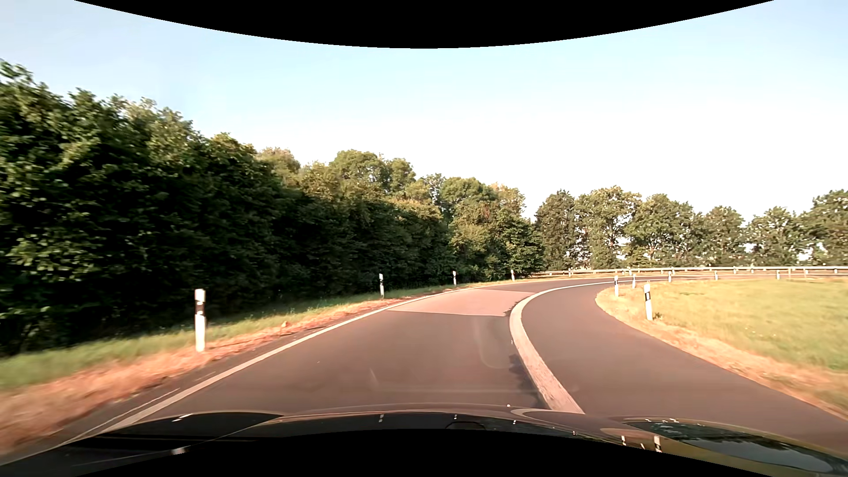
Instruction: Follow the waypoints while adhering to traffic rules and regulations
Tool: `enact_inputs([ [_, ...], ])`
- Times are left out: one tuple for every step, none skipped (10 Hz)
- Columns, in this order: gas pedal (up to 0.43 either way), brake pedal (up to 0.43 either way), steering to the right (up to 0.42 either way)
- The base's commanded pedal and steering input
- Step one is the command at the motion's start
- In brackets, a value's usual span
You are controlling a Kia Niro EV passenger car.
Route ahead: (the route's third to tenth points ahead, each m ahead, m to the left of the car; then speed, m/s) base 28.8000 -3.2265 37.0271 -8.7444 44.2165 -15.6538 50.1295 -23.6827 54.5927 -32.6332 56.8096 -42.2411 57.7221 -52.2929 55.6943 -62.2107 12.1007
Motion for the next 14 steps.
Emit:
enact_inputs([
  [0.189,0.0,0.065],
  [0.189,0.0,0.066],
  [0.189,0.0,0.067],
  [0.189,0.0,0.067],
  [0.189,0.0,0.068],
  [0.189,0.0,0.071],
  [0.189,0.0,0.076],
  [0.189,0.0,0.08],
  [0.189,0.0,0.081],
  [0.189,0.0,0.08],
  [0.189,0.0,0.08],
  [0.189,0.0,0.084],
  [0.189,0.0,0.085],
  [0.189,0.0,0.086],
])
